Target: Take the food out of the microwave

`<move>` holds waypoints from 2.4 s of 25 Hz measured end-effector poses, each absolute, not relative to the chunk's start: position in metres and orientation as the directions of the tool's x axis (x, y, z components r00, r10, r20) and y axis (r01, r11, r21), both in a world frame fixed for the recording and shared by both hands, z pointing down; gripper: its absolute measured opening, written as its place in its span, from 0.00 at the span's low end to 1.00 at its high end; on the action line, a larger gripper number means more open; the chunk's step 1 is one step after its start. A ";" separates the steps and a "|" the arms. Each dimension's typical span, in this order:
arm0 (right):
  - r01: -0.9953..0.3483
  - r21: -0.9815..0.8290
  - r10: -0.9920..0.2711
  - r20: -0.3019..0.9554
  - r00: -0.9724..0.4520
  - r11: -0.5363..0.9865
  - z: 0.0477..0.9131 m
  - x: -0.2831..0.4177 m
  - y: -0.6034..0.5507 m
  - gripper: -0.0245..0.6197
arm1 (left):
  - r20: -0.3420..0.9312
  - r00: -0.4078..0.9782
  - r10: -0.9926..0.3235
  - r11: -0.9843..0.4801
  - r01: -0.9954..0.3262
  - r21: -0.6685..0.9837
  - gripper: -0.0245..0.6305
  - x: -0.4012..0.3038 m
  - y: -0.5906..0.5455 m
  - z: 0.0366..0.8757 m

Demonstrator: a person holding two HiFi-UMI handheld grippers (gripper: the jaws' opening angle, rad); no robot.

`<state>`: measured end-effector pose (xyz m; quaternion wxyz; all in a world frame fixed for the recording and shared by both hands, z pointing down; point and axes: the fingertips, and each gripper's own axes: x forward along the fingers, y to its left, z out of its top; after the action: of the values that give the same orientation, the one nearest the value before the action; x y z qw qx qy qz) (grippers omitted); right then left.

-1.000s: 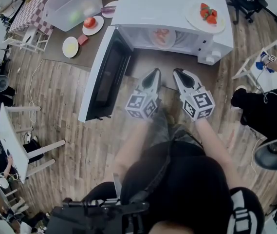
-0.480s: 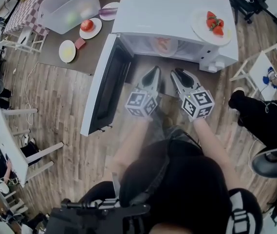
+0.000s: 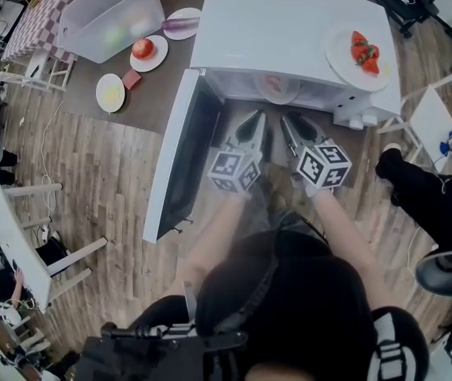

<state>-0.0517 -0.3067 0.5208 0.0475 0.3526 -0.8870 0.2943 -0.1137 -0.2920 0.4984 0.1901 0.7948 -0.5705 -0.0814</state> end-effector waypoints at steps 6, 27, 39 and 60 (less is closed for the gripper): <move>-0.639 -0.656 -0.633 0.306 -0.711 0.401 0.538 -0.052 -0.324 0.17 | 0.095 0.342 -0.935 -0.277 -0.871 0.406 0.04 -0.117 -0.299 0.506; -0.262 -0.965 -0.721 0.198 -0.664 -0.024 0.557 -0.052 -0.356 0.12 | 0.145 0.415 -0.898 -0.340 -0.865 0.369 0.04 -0.102 -0.297 0.517; -0.185 -0.981 -0.735 0.164 -0.658 -0.053 0.559 -0.052 -0.360 0.08 | 0.168 0.443 -0.881 -0.347 -0.844 0.409 0.04 -0.099 -0.294 0.525; -0.149 -0.988 -0.738 0.131 -0.662 -0.042 0.554 -0.038 -0.325 0.07 | 0.215 0.468 -0.857 -0.116 -0.583 0.804 0.26 -0.100 -0.295 0.550</move>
<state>-0.0379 -0.3255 0.5536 -0.2313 0.3398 -0.6522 0.6369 -0.1000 -0.2948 0.5496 0.4465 0.7312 -0.4923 -0.1536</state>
